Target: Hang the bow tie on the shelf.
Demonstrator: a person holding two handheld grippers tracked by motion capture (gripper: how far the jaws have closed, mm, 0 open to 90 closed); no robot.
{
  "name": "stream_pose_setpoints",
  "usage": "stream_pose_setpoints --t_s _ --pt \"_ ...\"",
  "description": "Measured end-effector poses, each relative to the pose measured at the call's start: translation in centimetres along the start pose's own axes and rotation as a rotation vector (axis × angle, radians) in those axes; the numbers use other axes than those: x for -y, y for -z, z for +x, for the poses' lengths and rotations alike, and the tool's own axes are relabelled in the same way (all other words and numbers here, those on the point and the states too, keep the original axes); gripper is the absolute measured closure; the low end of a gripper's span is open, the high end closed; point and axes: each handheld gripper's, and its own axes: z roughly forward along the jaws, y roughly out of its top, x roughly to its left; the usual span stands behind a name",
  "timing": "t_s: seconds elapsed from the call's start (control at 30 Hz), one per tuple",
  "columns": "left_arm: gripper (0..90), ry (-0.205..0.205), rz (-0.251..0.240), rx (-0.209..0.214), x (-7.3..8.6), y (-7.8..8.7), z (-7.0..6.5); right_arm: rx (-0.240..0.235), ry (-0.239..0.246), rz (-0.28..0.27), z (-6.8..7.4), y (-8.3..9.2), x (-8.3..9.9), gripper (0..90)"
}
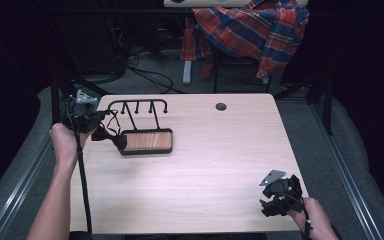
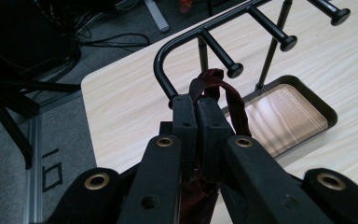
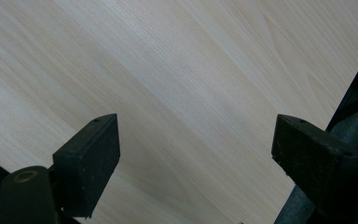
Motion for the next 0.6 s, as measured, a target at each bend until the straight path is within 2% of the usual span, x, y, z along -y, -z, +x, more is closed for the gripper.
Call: stream_pose_setpoints --t_s 0.6 --pt "87.4 0.031 0.018 -0.013 0.0 -2.2 1.4 -0.002 0.007 -0.001 0.0 0.0 0.0 15.0"
